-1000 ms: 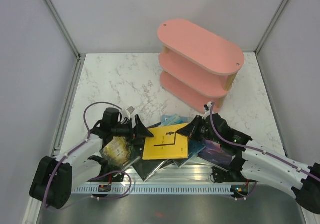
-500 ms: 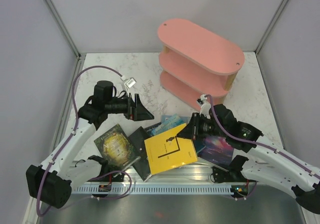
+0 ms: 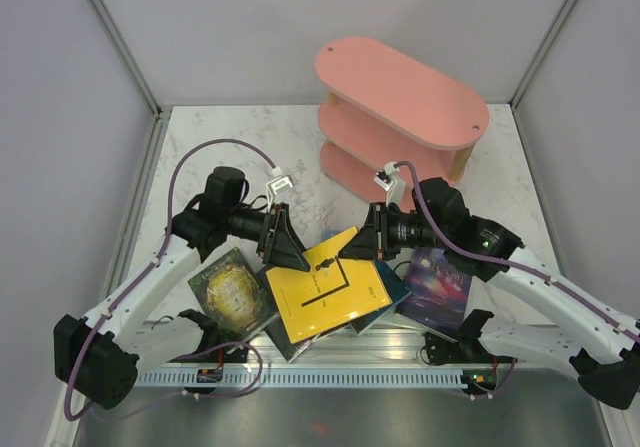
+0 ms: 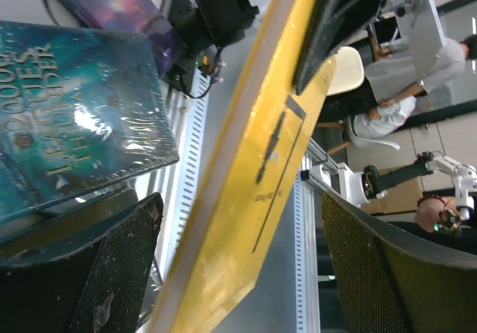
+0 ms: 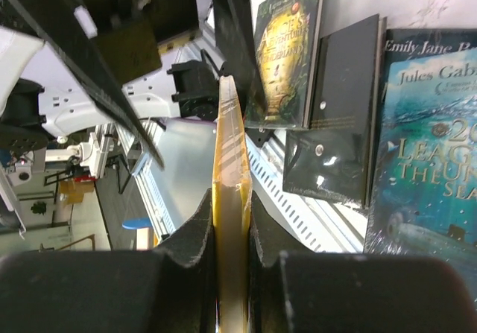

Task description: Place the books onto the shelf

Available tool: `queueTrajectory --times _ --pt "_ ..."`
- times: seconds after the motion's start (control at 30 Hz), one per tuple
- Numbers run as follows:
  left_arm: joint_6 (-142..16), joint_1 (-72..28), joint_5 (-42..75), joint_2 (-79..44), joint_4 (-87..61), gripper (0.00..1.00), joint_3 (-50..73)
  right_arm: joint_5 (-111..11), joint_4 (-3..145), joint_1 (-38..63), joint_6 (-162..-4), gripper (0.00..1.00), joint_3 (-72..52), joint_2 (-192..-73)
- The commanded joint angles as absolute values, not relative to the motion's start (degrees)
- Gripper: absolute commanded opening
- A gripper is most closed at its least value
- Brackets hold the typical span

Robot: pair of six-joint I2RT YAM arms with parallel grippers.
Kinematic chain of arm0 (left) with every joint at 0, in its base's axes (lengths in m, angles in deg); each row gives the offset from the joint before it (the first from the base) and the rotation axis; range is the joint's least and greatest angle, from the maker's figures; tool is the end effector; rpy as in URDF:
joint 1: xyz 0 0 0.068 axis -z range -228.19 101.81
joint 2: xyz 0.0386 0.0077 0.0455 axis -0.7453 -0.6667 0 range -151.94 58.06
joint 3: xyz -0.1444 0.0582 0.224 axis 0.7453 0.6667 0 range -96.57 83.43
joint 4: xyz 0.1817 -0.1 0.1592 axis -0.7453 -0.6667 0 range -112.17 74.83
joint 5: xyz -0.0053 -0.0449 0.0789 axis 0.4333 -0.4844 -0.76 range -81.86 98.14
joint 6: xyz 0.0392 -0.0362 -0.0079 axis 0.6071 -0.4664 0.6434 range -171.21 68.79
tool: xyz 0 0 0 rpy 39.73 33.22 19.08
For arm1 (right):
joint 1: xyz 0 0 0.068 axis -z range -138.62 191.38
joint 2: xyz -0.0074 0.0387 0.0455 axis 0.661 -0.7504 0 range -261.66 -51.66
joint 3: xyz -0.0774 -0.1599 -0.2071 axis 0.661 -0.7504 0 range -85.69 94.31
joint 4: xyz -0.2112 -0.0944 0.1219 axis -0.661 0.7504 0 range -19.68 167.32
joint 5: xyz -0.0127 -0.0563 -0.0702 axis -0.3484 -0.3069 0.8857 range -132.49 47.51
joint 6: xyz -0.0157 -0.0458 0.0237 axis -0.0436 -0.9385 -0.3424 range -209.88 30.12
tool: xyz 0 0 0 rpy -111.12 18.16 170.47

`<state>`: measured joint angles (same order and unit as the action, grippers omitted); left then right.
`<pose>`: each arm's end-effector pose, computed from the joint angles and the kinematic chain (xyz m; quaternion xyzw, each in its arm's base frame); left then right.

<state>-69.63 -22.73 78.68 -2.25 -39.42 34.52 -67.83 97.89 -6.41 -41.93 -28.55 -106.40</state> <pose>0.1762 -0.1211 0.3031 0.3078 0.7088 -0.6158 0.1539 0.1271 0.1628 0.3541 -0.1164 0.8238 0.5120 0.2135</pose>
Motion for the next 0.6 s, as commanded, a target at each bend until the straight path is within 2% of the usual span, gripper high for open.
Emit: queueTrajectory --times 0.0,0.07,0.17,0.3,0.4,0.47,0.57 --pt "-72.12 -20.07 83.28 -1.79 -37.58 0.88 35.44 -71.31 93.88 -4.16 -43.29 0.00 -22.86 -108.08" --pt "-72.74 -18.75 82.76 -1.71 -37.67 0.83 35.88 -72.63 93.96 -3.01 -44.08 0.00 -20.75 -109.39" --pt "-73.80 -17.17 82.93 -1.45 -37.67 0.66 36.84 -74.65 94.14 -0.03 -44.70 0.00 -18.90 -110.28" --pt "-75.03 -16.20 82.67 -0.57 -37.58 0.55 38.34 -76.85 93.62 4.80 -45.05 0.00 -17.84 -110.80" --pt "-76.08 -16.19 82.67 -0.04 -37.23 0.30 39.13 -77.03 93.52 5.69 -45.40 0.00 -17.66 -111.42" --pt "-77.31 -16.19 81.19 0.14 -37.14 0.03 39.22 -76.86 93.52 5.78 -45.49 0.00 -17.93 -111.77" --pt "-78.28 -16.19 79.08 0.75 -36.70 0.02 39.04 -75.80 93.61 5.78 -45.32 0.00 -18.54 -111.77"
